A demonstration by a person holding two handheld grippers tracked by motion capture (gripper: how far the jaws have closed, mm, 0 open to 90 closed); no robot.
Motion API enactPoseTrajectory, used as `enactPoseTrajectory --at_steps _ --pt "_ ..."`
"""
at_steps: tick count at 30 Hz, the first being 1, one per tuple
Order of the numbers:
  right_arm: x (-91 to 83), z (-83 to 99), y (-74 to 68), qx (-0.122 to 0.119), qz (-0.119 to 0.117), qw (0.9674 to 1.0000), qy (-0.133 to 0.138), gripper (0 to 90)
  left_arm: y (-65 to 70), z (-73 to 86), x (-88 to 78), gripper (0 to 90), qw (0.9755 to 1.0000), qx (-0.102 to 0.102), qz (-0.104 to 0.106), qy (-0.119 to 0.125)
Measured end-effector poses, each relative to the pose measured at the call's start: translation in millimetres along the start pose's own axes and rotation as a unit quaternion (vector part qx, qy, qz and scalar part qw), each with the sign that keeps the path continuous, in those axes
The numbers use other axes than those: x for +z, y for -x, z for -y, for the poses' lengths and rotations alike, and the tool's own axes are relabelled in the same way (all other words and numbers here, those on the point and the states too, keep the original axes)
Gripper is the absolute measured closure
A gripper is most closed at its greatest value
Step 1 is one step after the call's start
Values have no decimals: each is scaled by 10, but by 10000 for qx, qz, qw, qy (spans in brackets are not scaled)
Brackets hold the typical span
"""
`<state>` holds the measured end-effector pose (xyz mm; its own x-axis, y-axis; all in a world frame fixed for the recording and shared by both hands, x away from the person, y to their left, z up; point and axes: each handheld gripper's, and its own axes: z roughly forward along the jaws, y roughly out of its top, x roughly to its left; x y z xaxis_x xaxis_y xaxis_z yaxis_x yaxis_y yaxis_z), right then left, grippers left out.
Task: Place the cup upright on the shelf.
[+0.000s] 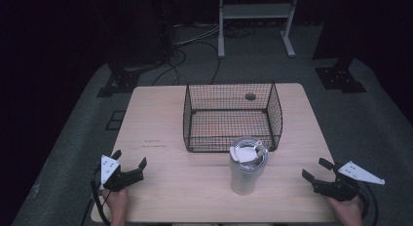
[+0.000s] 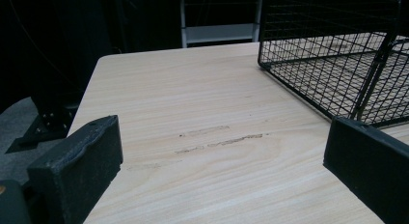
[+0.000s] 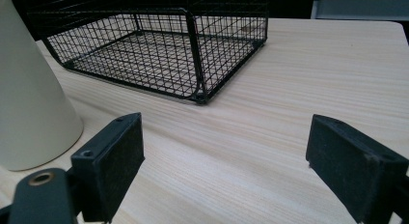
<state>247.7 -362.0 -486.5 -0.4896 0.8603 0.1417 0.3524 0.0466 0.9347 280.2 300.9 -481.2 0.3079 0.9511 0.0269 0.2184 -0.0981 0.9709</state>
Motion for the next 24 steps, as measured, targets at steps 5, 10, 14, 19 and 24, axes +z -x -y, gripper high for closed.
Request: enactPoseTrajectory --at_steps 5,10,14,19,24 --pt "-2 -32 -53 -163 -68 9998 7 119 -2 0 -2 0 10000 6 -5 -1" --pt "-4 -92 -140 -301 -215 9993 -16 119 -5 2 -10 0 10000 -8 0 30" --pt "-5 -153 -222 -370 -373 9986 9 110 -4 1 -13 0 10000 15 13 32" --pt "-10 -225 -329 -516 -611 9968 84 107 -6 1 -15 0 10000 14 20 37" --pt "39 -283 -485 -725 -857 9937 32 88 -4 2 -14 0 10000 17 20 35"
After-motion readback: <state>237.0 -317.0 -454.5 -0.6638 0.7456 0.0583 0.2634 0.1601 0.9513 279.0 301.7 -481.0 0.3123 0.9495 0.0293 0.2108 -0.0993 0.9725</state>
